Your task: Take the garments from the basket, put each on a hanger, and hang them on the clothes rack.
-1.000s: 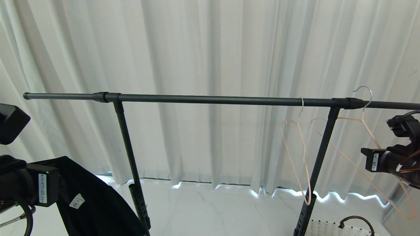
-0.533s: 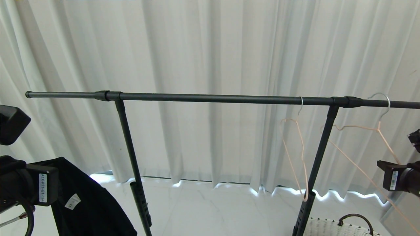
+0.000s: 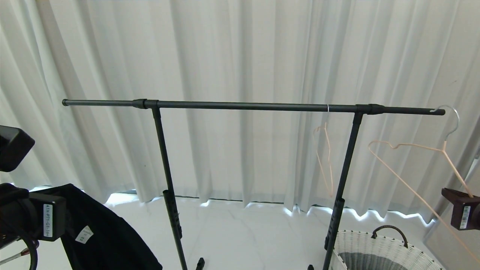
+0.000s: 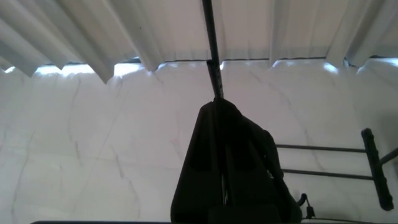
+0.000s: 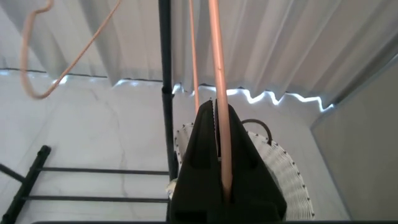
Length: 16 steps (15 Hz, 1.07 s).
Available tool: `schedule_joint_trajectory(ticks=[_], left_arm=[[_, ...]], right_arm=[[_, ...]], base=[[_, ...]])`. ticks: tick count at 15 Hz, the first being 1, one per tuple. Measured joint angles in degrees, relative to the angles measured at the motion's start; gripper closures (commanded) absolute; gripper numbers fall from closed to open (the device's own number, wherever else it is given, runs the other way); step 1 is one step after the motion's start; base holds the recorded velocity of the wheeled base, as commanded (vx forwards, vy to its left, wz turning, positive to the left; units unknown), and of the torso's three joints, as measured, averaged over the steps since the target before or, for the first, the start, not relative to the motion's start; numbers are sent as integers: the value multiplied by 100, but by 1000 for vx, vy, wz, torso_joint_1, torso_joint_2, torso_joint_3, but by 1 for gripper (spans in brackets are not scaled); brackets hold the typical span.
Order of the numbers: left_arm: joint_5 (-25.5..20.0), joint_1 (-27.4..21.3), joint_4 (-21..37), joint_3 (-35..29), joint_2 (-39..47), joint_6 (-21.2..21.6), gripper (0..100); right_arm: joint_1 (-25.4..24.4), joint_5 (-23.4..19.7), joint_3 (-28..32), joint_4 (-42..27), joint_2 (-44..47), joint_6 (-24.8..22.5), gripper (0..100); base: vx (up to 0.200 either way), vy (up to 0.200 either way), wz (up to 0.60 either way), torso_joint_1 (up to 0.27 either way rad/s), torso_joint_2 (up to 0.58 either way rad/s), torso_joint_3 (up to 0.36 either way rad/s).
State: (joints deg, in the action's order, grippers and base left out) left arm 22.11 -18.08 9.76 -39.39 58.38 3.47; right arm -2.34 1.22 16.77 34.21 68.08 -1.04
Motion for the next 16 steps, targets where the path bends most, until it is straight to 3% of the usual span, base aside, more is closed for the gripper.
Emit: schedule_joint_trajectory(ticks=[3,9,12,16], left_arm=[[-4,-13,0,30,2,62,100],[-13,-588,-6,-77,63,268,100],[38,-794,-17,-642,568,132,100],[635,-802,-16,-1465,1701,-749,100]], right_arm=[[-187,-133,1,-117,-222,9,100],[-1275,-992,17,-466,-624,177,100],[-2510,-1164,9,-488,-516,836,100],[-4730,-1191,-38,-464,-296,1653,100]], base=[[-200,0,0,4,2,1],[0,0,0,0,0,0],[0,0,0,0,0,0],[0,0,0,0,0,0]])
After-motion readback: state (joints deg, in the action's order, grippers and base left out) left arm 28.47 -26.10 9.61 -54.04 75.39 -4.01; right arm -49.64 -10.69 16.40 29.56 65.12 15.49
